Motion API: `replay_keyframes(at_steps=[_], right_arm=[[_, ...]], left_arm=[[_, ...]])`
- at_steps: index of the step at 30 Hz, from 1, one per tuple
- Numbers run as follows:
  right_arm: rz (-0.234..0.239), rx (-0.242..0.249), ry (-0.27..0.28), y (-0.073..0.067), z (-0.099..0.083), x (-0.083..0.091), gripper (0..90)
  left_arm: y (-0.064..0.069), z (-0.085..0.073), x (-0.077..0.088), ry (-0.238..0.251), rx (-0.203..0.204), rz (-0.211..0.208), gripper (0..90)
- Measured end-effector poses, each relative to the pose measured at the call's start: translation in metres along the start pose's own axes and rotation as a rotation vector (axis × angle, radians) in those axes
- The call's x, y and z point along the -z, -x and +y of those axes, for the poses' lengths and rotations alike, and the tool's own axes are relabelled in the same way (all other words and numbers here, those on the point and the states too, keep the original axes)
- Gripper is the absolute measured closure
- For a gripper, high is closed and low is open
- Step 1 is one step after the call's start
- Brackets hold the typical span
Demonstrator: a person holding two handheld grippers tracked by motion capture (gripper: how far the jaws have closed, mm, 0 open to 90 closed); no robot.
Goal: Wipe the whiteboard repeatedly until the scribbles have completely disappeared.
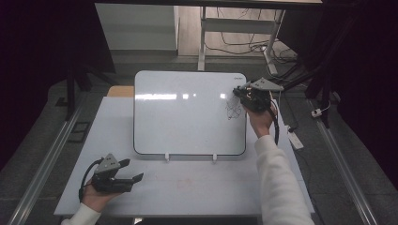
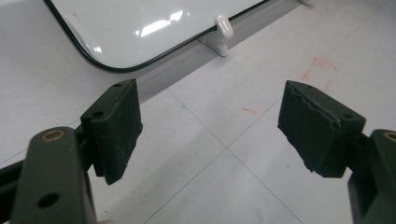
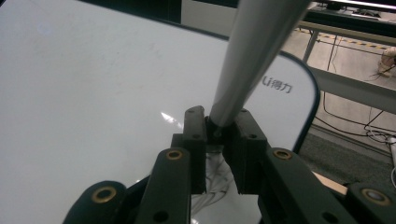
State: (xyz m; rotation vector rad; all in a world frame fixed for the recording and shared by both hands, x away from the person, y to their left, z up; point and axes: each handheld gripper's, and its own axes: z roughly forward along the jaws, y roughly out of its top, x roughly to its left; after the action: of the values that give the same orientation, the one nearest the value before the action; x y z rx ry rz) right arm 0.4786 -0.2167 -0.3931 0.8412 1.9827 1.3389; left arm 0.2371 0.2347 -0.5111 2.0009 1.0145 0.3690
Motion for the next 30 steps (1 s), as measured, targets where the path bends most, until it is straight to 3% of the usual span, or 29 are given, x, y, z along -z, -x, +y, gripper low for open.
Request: replay_keyframes(at_steps=[2, 3, 5, 7, 9, 11, 14, 16, 19, 20, 22, 26, 28, 30], right_arm=[[0.086, 0.069, -0.035, -0.012, -0.003, -0.003, 77.4], [0.106, 0.102, -0.052, -0.017, -0.004, -0.004, 77.4], [0.08, 0.1, -0.047, -0.014, -0.004, -0.002, 77.4], [0.001, 0.037, -0.017, -0.002, -0.001, 0.001, 77.3], [-0.028, 0.006, 0.0, 0.006, 0.0, 0.004, 77.4], [-0.008, 0.022, -0.01, 0.003, -0.001, 0.005, 77.3], [0.089, 0.067, -0.058, -0.008, -0.009, 0.005, 77.3], [0.081, 0.082, -0.059, -0.008, -0.011, 0.007, 77.3], [-0.02, 0.007, -0.015, 0.009, -0.005, 0.011, 77.3], [-0.032, -0.015, -0.004, 0.014, -0.003, 0.012, 77.3], [-0.032, -0.012, -0.006, 0.014, -0.002, 0.01, 77.3], [0.076, 0.074, -0.062, -0.002, -0.007, 0.007, 77.3], [0.065, 0.101, -0.076, -0.004, -0.007, 0.008, 77.3], [0.006, 0.073, -0.058, 0.001, -0.005, 0.011, 77.3]], left_arm=[[-0.001, 0.0, 0.0, 0.0, 0.002, 0.0, 21.9], [-0.001, 0.0, -0.001, -0.002, 0.004, 0.0, 21.9], [-0.002, -0.001, -0.002, -0.006, 0.006, -0.002, 21.9], [-0.001, 0.0, -0.001, -0.004, 0.004, 0.0, 21.9], [0.0, 0.0, 0.0, 0.002, 0.003, 0.0, 21.9], [-0.001, 0.0, 0.001, 0.004, 0.005, 0.0, 21.9], [-0.002, 0.0, 0.0, -0.001, 0.009, -0.001, 21.9], [-0.002, 0.0, -0.001, -0.001, 0.01, -0.001, 21.9], [-0.001, 0.0, -0.001, 0.0, 0.009, 0.002, 21.9], [-0.001, 0.001, -0.001, 0.001, 0.008, 0.002, 21.9], [-0.001, 0.001, -0.001, 0.003, 0.01, 0.001, 21.9], [-0.002, 0.0, -0.002, 0.0, 0.014, 0.001, 21.9], [-0.002, 0.0, -0.002, -0.002, 0.013, 0.0, 21.9], [-0.001, 0.001, -0.002, -0.003, 0.01, 0.0, 21.9]])
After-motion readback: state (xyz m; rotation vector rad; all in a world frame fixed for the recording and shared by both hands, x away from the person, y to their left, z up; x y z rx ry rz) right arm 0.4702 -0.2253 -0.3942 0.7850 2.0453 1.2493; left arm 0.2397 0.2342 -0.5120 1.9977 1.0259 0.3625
